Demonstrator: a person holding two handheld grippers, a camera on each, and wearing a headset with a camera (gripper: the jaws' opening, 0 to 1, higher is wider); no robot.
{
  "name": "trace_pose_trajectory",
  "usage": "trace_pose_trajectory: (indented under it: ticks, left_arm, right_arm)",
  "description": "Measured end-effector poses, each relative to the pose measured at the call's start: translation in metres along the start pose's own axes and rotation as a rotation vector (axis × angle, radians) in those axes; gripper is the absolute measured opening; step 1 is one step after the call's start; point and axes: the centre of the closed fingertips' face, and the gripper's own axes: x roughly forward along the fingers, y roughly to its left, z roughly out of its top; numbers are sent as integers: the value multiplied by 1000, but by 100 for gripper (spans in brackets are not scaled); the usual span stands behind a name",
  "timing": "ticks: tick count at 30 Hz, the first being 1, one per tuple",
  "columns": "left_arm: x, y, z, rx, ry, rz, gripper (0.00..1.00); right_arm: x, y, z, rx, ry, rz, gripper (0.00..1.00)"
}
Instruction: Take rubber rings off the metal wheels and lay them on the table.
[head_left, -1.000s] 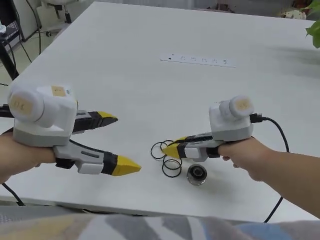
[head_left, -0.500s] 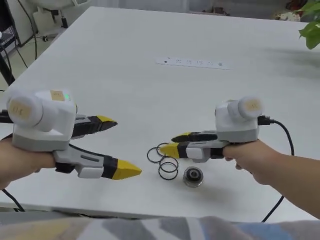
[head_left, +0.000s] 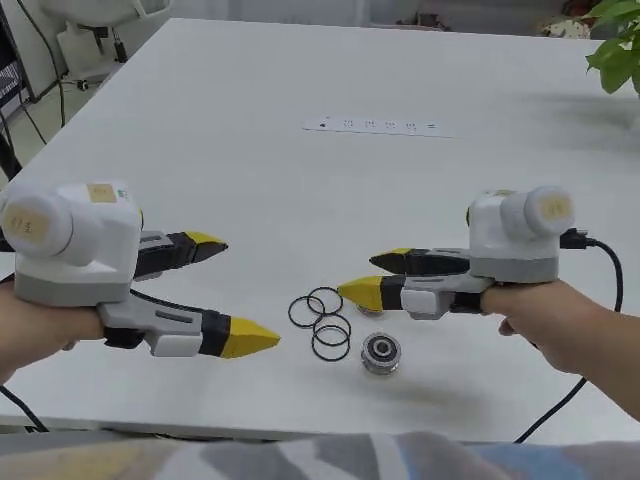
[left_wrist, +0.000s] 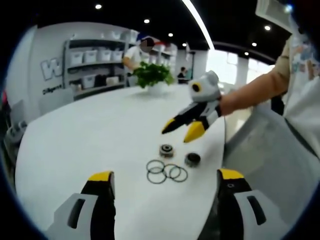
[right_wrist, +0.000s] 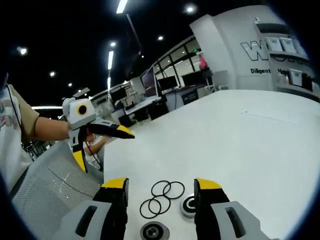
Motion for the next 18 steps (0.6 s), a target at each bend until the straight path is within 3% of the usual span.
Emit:
trace_pose_trajectory:
  ticks: [5,11,18]
  left_arm:
    - [-1,-1,2,0,-3,2,85]
    - [-2,-1,2,-6,-6,6,86]
    - [-2,-3,1,-4,-2,9,86]
  right_arm:
    - [-18,-1,3,-5,-42,-26,57]
    - [-35,2,-11,-45,-20,-49,62]
    - [-53,12,-13,-60,-31,-72,69]
